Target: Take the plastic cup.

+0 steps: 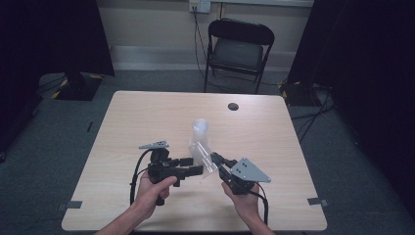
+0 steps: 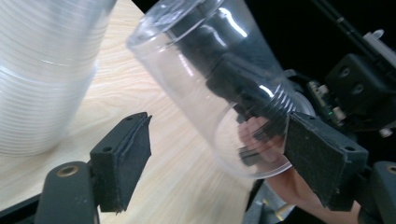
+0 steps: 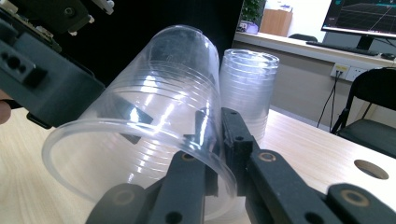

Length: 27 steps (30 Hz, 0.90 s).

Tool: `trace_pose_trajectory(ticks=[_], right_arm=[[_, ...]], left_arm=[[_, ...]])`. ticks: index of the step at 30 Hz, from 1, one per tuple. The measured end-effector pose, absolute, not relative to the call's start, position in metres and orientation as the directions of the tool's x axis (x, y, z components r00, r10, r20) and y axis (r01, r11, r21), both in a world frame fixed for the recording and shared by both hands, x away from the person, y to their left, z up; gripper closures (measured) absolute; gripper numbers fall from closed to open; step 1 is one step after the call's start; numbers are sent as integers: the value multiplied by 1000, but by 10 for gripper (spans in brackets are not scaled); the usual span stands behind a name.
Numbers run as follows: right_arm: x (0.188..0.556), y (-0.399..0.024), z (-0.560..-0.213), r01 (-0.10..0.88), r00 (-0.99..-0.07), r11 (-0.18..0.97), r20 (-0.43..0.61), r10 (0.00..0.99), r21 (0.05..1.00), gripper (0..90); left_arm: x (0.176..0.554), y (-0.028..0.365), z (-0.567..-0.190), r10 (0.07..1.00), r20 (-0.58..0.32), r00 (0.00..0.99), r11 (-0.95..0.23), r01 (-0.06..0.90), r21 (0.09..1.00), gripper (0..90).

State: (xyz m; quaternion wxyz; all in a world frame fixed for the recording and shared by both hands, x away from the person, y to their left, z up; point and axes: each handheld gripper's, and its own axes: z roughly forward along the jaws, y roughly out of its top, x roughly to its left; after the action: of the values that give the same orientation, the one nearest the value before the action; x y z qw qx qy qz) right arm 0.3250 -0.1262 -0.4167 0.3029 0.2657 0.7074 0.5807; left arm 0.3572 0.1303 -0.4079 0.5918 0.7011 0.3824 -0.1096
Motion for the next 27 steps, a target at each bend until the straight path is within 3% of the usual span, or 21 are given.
trace_pose_trajectory(ticks=[11, 20, 27], right_arm=[[331, -137, -412, 128, -696, 203, -58, 715, 971, 877], [338, -142, -407, 272, -708, 197, 57, 704, 942, 880], [344, -149, -407, 356, -719, 164, 158, 677, 920, 880]], left_arm=[[359, 136, -412, 464, -561, 686, -35, 647, 762, 231], [360, 147, -413, 442, -541, 715, -44, 620, 783, 223], [352, 153, -416, 508, -436, 743, -129, 566, 814, 262]])
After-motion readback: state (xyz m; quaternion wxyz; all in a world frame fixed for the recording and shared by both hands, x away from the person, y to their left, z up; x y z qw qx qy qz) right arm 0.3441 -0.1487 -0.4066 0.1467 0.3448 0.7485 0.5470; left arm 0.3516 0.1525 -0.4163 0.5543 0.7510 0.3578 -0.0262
